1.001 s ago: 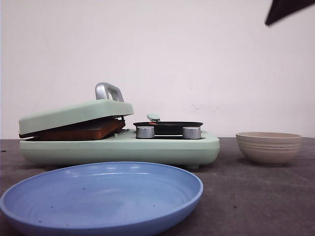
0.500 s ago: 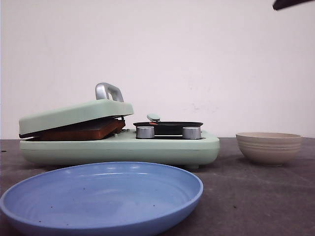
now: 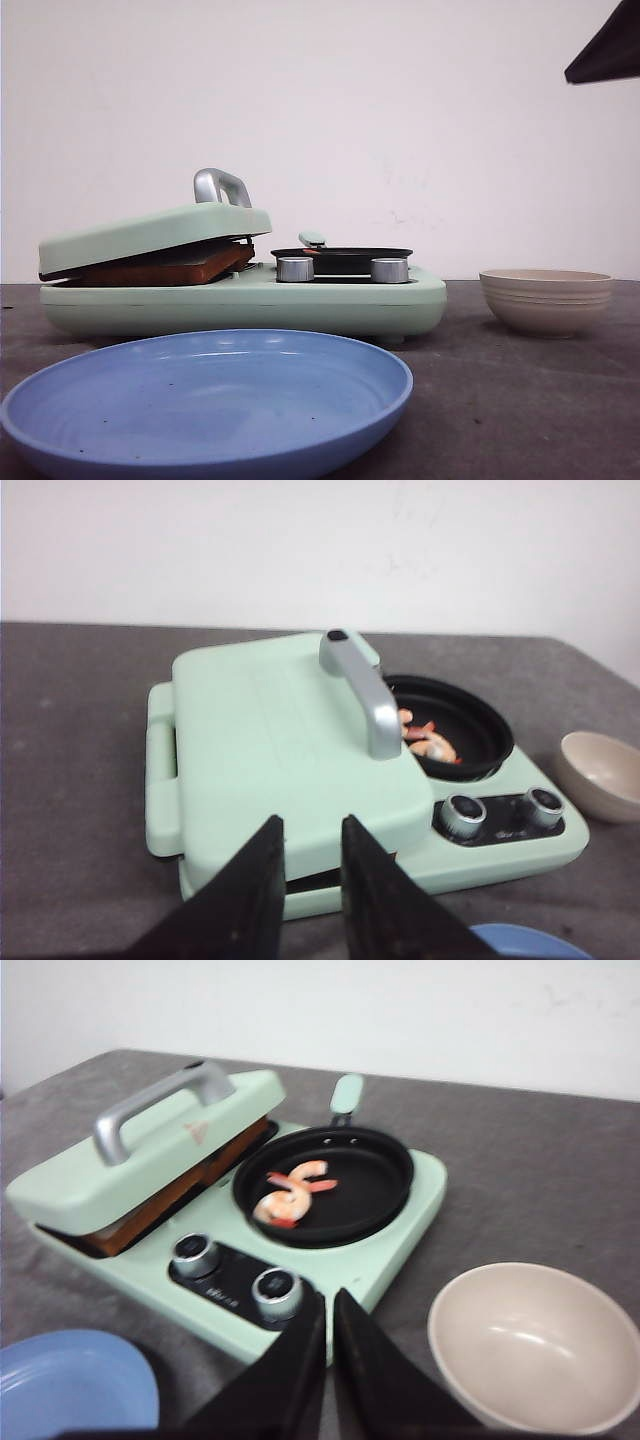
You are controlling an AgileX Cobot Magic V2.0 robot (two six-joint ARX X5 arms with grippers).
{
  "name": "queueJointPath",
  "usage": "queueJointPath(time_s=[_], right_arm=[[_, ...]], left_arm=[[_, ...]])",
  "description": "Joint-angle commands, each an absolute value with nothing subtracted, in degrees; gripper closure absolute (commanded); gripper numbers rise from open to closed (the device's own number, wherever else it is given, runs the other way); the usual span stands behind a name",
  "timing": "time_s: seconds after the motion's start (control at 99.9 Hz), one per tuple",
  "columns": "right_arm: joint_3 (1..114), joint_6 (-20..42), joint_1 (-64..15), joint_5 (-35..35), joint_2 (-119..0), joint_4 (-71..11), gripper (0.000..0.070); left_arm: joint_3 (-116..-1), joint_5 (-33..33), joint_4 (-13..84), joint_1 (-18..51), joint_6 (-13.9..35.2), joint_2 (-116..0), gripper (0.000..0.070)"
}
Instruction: Make breakfast with bread and shrimp
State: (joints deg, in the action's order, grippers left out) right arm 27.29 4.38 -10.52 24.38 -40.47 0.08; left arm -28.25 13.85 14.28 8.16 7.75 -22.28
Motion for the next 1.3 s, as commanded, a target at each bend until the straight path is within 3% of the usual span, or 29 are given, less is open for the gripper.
queueJointPath(time_s=[0.0, 0.35, 0.59, 0.771, 0.931, 1.291], right_arm=[[26.00, 5.28, -11.44, 24.56, -40.36, 2.17, 0.0697], [17.85, 7.11, -14.83, 23.97, -39.86, 10.66, 0.0697], [17.15, 6.85, -16.10, 23.94, -39.86, 11.81, 0.0696], [17.15, 7.09, -16.10, 23.97, -39.83, 13.30, 0.0696], [17.15, 7.03, -16.10, 23.81, -39.88, 13.63, 0.0696], [17.15, 7.05, -16.10, 23.94, -39.86, 13.78, 0.0696]], left_arm=[[-27.14, 14.11, 13.82, 8.34, 8.78, -21.37, 0.0690], [-20.03, 12.73, 13.87, 8.32, 10.90, -12.27, 0.0689], [-18.57, 12.19, 13.50, 8.32, 12.21, -10.57, 0.0689], [-18.59, 12.21, 13.87, 8.32, 15.77, -10.46, 0.0686], [-18.68, 12.23, 13.98, 8.32, 21.74, -10.37, 0.0682], [-18.68, 12.21, 13.91, 8.32, 21.71, -10.37, 0.0682]])
